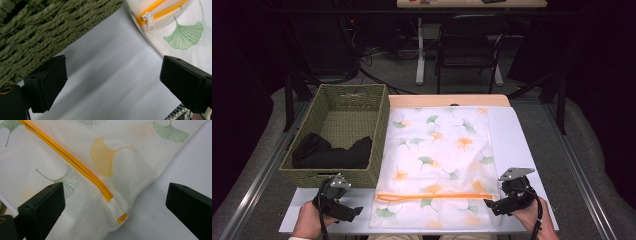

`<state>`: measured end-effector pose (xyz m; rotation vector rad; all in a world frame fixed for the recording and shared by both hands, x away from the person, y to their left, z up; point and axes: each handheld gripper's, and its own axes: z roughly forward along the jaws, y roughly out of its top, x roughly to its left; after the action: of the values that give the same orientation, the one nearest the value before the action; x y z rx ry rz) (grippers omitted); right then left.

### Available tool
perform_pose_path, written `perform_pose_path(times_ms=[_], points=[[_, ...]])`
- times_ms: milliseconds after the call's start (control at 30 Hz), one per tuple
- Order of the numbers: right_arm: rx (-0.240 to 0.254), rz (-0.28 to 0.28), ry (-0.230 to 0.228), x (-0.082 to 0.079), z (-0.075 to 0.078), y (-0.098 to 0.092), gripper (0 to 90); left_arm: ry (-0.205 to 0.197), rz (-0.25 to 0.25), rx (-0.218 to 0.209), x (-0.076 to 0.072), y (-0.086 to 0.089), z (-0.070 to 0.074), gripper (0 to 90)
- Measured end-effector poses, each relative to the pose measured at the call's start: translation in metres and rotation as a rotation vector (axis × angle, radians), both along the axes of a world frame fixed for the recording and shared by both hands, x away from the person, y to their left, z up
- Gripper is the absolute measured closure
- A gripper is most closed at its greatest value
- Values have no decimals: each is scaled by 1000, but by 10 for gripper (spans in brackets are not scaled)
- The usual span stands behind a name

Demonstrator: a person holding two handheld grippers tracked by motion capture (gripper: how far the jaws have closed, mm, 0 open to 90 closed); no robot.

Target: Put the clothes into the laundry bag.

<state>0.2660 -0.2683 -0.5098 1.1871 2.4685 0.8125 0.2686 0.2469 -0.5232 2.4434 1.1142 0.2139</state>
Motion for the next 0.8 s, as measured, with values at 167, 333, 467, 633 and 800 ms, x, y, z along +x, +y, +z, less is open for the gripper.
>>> perform_pose_path(times_ms=[167,333,467,633,800], points=[[-1,27,-8,4,3,11,31,-6,-2,-8,0,0,-1,72],[-15,67,-17,10,5,25,68,-12,1,-16,1,-1,-1,75],[-29,101,-7,19,3,40,99,-6,-2,-23,1,-1,-2,80],[-59,151,8,35,-1,60,164,9,-16,-10,2,-2,-4,99],[-59,196,15,47,-4,78,272,6,-16,-18,0,-2,-4,103]])
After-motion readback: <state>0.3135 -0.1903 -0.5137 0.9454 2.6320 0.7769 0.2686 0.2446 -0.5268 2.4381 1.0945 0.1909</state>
